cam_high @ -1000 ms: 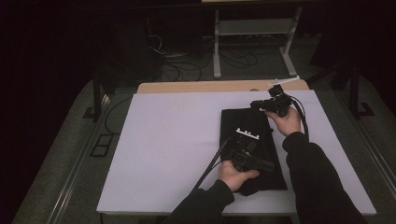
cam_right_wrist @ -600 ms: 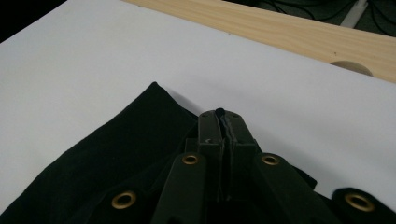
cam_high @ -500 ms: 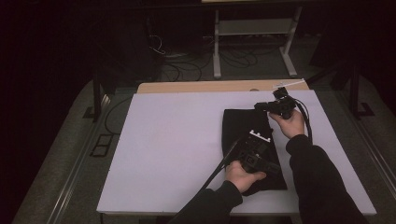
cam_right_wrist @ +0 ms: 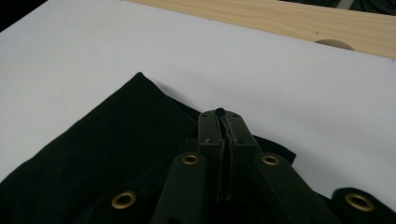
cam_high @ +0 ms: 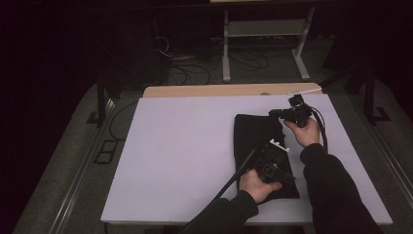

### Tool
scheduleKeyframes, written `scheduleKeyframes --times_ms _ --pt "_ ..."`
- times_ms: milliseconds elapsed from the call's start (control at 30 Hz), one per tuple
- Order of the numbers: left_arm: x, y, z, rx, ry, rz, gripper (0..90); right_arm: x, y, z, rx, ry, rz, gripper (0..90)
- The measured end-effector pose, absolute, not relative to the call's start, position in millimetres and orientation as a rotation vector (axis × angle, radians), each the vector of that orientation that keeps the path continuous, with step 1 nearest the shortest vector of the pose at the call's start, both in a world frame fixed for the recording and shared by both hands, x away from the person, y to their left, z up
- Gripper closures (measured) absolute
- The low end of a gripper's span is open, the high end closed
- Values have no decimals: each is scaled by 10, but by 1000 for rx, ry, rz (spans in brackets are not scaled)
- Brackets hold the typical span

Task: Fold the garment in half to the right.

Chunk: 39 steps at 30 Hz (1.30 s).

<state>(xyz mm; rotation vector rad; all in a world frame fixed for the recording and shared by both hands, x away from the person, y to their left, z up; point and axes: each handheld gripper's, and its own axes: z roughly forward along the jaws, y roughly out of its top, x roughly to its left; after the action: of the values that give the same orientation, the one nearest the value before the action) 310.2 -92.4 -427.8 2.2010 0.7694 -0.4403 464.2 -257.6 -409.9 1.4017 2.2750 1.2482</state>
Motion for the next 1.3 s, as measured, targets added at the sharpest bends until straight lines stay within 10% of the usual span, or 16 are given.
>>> scheduleKeyframes --times_ms 733,1033,1300 --pt "3067 -1145 -4309 2291 784 -398 823 4747 -2658 -4314 1462 2192 1194 772" --pt "3052 -1140 -4259 2241 756 -363 575 4693 -2874 -4223 1534 2157 1229 680" --pt "3102 -1055 -4189 2190 742 -348 384 4588 -2946 -4129 1534 2150 1230 419"
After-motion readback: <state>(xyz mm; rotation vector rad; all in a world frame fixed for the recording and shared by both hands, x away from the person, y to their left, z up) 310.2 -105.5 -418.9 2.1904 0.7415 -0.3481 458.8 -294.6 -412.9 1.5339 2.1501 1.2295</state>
